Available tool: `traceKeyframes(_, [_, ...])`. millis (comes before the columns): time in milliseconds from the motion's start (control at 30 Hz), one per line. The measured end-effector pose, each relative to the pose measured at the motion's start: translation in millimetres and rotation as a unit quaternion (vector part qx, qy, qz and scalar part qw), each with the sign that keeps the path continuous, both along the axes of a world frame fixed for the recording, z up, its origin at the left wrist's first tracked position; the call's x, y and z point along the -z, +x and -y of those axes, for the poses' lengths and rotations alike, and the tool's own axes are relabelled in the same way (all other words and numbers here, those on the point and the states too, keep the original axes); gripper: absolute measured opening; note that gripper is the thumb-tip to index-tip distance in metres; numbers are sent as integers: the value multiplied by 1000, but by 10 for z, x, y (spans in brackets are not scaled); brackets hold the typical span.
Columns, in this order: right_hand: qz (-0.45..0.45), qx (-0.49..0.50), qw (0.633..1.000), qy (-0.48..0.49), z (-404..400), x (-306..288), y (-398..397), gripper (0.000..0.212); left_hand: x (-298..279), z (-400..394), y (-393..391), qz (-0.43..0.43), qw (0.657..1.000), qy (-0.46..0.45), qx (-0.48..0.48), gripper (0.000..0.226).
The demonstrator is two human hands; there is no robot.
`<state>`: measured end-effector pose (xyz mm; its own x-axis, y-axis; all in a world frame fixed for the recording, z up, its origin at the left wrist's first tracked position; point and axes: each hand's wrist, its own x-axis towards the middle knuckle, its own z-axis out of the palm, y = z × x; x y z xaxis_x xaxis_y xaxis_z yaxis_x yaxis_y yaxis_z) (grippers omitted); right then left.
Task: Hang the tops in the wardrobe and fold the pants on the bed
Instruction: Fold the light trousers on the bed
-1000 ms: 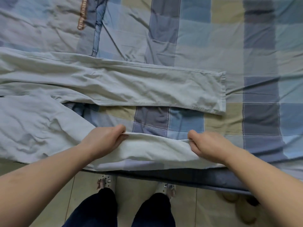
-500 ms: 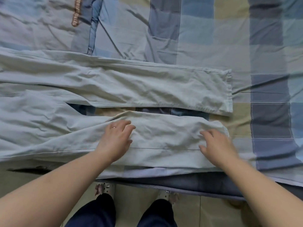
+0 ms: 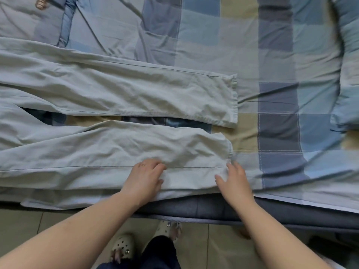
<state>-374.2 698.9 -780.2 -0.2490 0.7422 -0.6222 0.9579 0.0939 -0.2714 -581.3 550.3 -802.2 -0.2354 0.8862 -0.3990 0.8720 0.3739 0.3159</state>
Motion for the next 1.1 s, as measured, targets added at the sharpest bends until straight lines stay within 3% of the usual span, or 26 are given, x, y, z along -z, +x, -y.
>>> traceKeyframes(100, [-60,146,986,-57,-113,143,105,42,25,-152,164,50,998,24,-35,38])
traceKeyframes(200, [-144,228,960,-75,-26,169,171,35,-17,-180,399,151,981,48,-110,33])
traceKeyframes(367, [-240,146,960,8,279,-133,203,23,-363,-398,865,342,899,87,-258,27])
traceKeyframes(500, [-305,80,946,-74,463,-481,252,36,-615,-508,1208,413,850,72,-318,41])
traceKeyframes(600, [-319,49,936,-139,477,-670,354,44,-786,-506,1292,474,769,63,-425,24])
traceKeyframes(700, [-330,118,921,-167,321,-698,435,42,-901,-463,1306,471,739,77,-474,6])
traceKeyframes(767, [-348,182,899,-193,160,-629,425,42,-965,-414,1325,461,729,102,-495,6])
traceKeyframes(833, [-346,185,891,-229,4,-500,407,59,-1029,-358,1391,460,718,123,-508,8])
traceKeyframes(900, [-333,166,895,-246,-77,-376,360,71,-1101,-292,1461,467,714,134,-504,11])
traceKeyframes(967, [-304,148,913,-227,-124,-265,272,69,-1137,-241,1511,459,715,141,-509,12])
traceKeyframes(1100, [-271,250,897,-242,-186,-129,117,64,-1187,-217,1536,438,715,150,-524,14])
